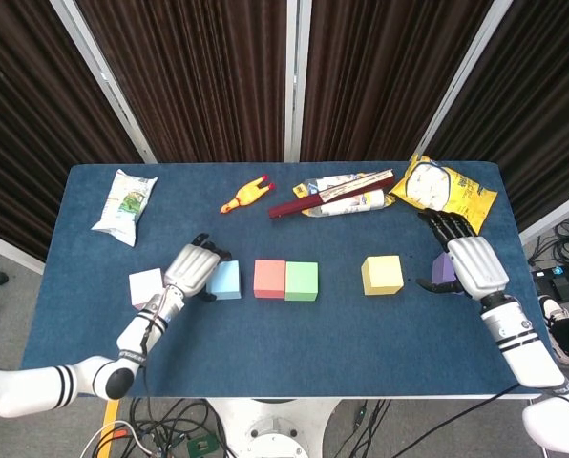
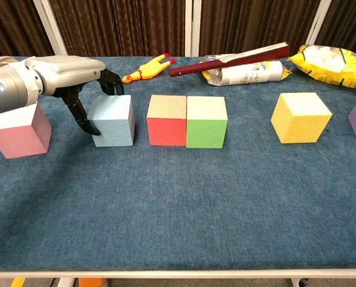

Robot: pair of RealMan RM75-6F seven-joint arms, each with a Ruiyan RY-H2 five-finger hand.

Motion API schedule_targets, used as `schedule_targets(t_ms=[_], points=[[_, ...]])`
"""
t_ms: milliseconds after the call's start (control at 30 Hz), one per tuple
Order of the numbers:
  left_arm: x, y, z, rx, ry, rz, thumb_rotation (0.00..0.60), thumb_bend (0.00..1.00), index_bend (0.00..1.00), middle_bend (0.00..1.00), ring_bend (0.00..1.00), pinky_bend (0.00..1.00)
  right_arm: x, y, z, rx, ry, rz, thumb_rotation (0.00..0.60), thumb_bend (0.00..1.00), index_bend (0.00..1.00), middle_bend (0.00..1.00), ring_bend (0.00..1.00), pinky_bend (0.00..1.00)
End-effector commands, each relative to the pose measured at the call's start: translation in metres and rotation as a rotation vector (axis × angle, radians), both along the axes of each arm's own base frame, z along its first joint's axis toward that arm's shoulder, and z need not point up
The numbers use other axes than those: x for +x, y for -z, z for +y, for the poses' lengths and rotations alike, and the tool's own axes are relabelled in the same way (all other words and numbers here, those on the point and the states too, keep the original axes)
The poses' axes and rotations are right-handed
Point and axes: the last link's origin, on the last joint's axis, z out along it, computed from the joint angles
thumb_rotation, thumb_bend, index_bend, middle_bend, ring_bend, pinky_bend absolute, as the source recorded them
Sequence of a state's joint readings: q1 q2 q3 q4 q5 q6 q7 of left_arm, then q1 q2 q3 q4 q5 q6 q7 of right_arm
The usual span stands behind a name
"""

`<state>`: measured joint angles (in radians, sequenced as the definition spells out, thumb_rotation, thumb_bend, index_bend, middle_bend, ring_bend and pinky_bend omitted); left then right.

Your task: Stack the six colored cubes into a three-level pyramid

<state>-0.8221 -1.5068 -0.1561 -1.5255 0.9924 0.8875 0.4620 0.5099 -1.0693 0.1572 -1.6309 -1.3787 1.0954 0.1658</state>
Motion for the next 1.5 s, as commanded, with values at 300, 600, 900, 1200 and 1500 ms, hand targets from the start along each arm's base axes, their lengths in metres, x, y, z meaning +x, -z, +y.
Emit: schedule_targets(t_ms=[300, 600, 900, 1200, 1500], points=[[0.011, -0.004, 0.016, -0.058, 0.051, -0.004, 0.6, 0.02, 0.38, 0.4, 0.24, 0.12, 0.0, -0.002, 0.003, -0.014, 0.005, 0.003, 0.6, 0.07, 0.0, 0.05, 0.0, 0.0], [0.015, -0.003, 0.025, -0.072, 0.058, -0.005, 0.6, 0.02, 0.38, 0.4, 0.24, 0.12, -0.001, -0.003, 0.004, -0.02, 0.011, 0.003, 0.6, 0.07, 0.0, 0.05, 0.0, 0.0], [0.017, 0.0, 0.025, -0.089, 0.065, 0.009, 0.6, 0.02, 0.38, 0.4, 0.24, 0.12, -0.002, -0.003, 0.004, -0.016, 0.018, 0.0, 0.6, 0.07, 0.0, 0.05, 0.0, 0.0], [0.019, 0.003, 0.024, -0.086, 0.063, 0.003, 0.6, 0.02, 0.37, 0.4, 0.24, 0.12, -0.002, -0.002, 0.003, -0.013, 0.016, 0.001, 0.6, 0.07, 0.0, 0.05, 0.0, 0.0], [0.021, 0.007, 0.023, -0.085, 0.058, 0.001, 0.6, 0.02, 0.37, 0.39, 0.24, 0.12, -0.004, -0.003, 0.003, -0.013, 0.022, 0.0, 0.6, 0.07, 0.0, 0.05, 0.0, 0.0]])
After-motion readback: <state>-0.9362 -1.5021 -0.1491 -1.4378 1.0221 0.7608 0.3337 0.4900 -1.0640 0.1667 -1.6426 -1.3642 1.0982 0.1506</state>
